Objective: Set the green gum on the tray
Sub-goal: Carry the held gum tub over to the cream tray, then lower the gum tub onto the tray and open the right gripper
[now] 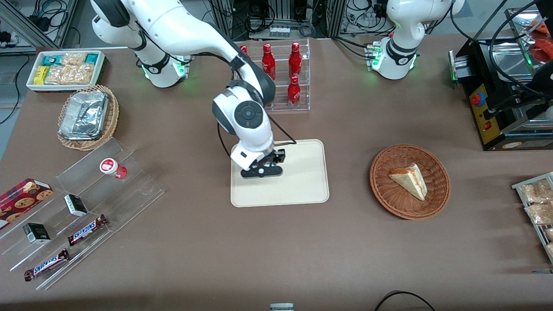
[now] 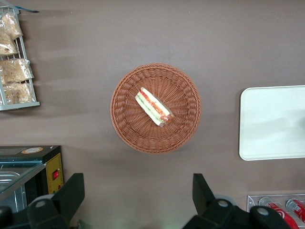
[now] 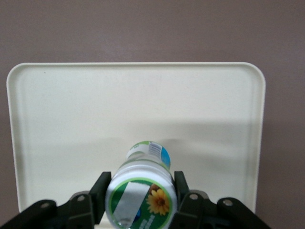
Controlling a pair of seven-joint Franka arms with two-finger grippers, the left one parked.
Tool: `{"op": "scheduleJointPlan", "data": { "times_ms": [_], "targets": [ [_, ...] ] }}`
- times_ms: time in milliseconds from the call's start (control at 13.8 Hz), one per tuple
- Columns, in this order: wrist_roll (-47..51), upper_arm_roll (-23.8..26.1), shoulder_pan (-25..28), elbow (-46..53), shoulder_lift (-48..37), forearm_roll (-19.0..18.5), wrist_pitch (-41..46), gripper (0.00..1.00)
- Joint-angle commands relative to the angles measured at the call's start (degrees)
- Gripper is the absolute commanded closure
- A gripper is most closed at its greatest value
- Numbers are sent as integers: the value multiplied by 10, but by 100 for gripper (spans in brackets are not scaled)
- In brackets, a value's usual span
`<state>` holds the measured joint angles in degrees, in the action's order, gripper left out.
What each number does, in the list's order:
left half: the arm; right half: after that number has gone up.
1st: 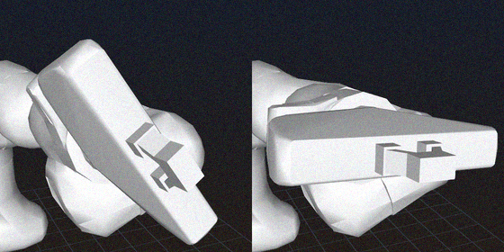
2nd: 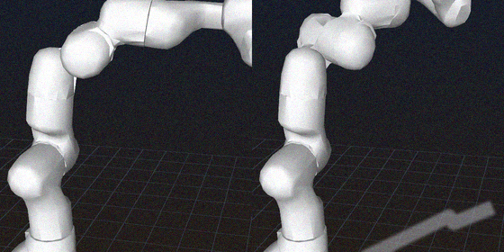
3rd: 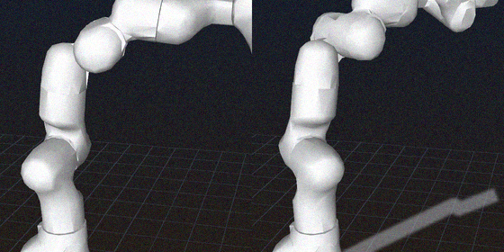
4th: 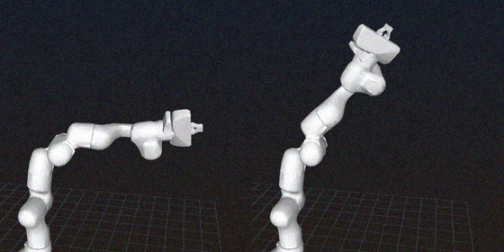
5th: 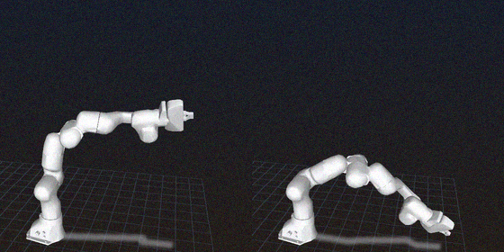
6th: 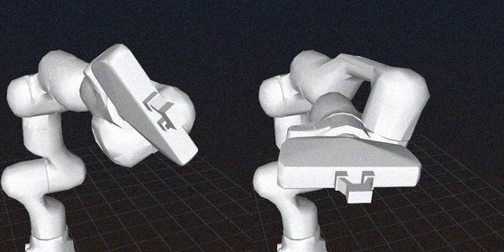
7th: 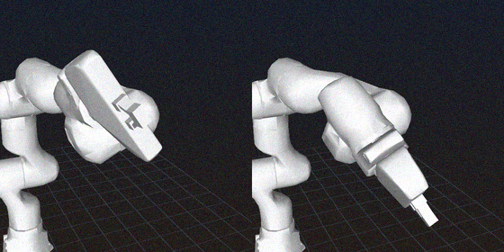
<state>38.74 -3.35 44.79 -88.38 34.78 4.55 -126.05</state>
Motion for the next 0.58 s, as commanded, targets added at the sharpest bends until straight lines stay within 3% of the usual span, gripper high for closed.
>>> {"op": "scheduleJointPlan", "data": {
  "times_ms": [0, 507],
  "targets": [
    [15, -7, 9, 36, 35, 5, -17, 100],
    [24, -9, 16, 35, 70, -2, -56, 100]
  ]
}}
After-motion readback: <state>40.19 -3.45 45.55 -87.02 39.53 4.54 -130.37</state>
